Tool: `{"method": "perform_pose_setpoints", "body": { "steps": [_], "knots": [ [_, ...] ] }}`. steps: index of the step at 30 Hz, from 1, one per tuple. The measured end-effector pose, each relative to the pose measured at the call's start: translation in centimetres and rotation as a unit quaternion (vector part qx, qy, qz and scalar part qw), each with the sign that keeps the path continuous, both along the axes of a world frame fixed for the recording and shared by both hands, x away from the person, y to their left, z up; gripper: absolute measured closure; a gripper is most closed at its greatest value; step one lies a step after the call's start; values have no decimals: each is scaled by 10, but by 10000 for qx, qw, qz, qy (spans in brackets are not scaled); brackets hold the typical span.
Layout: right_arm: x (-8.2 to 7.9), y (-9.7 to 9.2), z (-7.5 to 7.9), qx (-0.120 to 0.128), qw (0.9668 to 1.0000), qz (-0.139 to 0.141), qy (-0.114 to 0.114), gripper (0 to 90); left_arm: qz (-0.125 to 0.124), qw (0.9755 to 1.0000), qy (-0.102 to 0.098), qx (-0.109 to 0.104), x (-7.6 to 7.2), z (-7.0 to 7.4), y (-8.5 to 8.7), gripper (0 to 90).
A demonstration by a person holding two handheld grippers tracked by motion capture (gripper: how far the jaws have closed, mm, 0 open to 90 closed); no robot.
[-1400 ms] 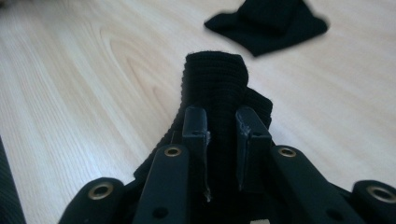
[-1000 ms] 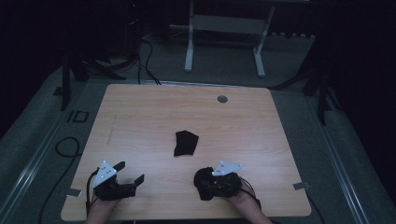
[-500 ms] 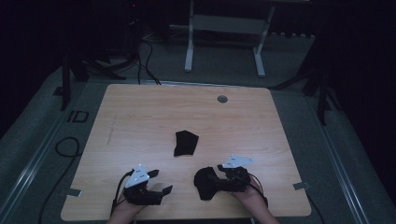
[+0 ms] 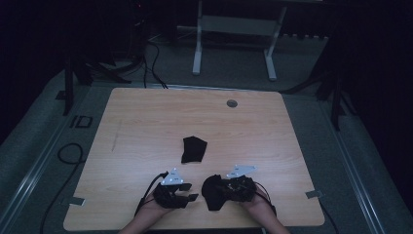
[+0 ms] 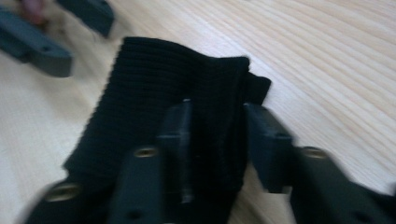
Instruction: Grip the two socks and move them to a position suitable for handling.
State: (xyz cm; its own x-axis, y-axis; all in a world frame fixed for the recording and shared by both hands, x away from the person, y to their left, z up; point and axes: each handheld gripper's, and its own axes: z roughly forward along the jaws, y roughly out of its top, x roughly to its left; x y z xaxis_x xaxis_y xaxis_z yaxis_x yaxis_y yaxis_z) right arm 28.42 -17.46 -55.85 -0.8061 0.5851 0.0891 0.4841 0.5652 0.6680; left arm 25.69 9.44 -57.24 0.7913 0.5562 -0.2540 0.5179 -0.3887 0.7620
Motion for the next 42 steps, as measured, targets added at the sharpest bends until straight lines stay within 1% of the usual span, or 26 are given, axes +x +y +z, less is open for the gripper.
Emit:
{"method": "perform_pose_setpoints", "body": {
  "steps": [1,3,4,5,6,7,10,12,13,15,17,21,22,23,24,27,29,30,31,32,33,35,37,39,41,42],
  "knots": [
    [-1,1,0,-30,10000,30,-67,795,25,10000,5,-16,0,0,1,509],
    [-5,5,3,-158,9996,56,-214,822,9,9999,2,-104,0,0,3,508],
    [-6,5,6,-91,9996,135,-222,824,22,9999,-27,-122,0,1,4,508],
    [-6,5,6,-91,9996,135,-222,824,22,9999,-27,-122,0,1,4,507],
    [-8,6,9,-45,9994,183,-277,825,-26,9997,-64,-244,0,2,7,507],
    [-12,6,18,84,9989,280,-376,824,-40,9996,-70,-285,0,3,8,507],
    [-16,4,33,359,9972,419,-502,824,-145,9989,-124,-433,0,6,11,505],
    [-20,3,46,517,9948,583,-652,824,-230,9981,-150,-555,0,9,14,494],
    [-22,3,51,603,9937,649,-689,823,-240,9978,-206,-576,0,10,15,494],
    [-26,2,62,742,9912,792,-758,823,-286,9973,-318,-603,0,14,19,490],
    [-30,2,72,887,9888,904,-784,823,-259,9970,-438,-579,1,16,23,490],
    [-42,4,87,1135,9829,1211,-802,823,-253,9958,-438,-758,4,19,28,493],
    [-45,6,88,1158,9818,1282,-785,822,-270,9953,-441,-813,4,20,27,493],
    [-47,8,88,1176,9810,1331,-775,822,-334,9939,-454,-943,3,22,27,493],
    [-48,10,87,1164,9808,1360,-772,822,-397,9933,-492,-968,1,25,26,492],
    [-47,13,82,1051,9823,1354,-753,822,-595,9912,-675,-966,-4,31,24,491],
    [-45,14,77,1015,9831,1364,-681,821,-716,9895,-713,-1035,-5,34,22,490],
    [-45,14,77,1015,9831,1364,-681,821,-716,9895,-713,-1035,-5,34,22,490],
    [-42,15,73,1003,9837,1370,-591,819,-868,9879,-749,-1042,-5,34,19,490],
    [-40,15,72,985,9837,1388,-572,819,-868,9879,-749,-1042,-5,34,19,486],
    [-40,15,70,972,9843,1371,-548,819,-902,9880,-766,-994,-5,34,16,467],
    [-38,15,69,985,9844,1352,-548,819,-943,9876,-742,-1013,-5,34,15,465],
    [-35,15,67,998,9852,1305,-488,819,-1021,9865,-731,-1051,-5,35,12,466],
    [-34,15,66,1023,9851,1296,-472,819,-1057,9860,-734,-1062,-5,36,11,499],
    [-34,15,66,1028,9854,1277,-471,819,-1109,9848,-754,-1107,-5,37,9,509],
    [-33,15,66,1037,9852,1287,-452,819,-1161,9840,-759,-1118,-5,38,8,539]
  ]
}}
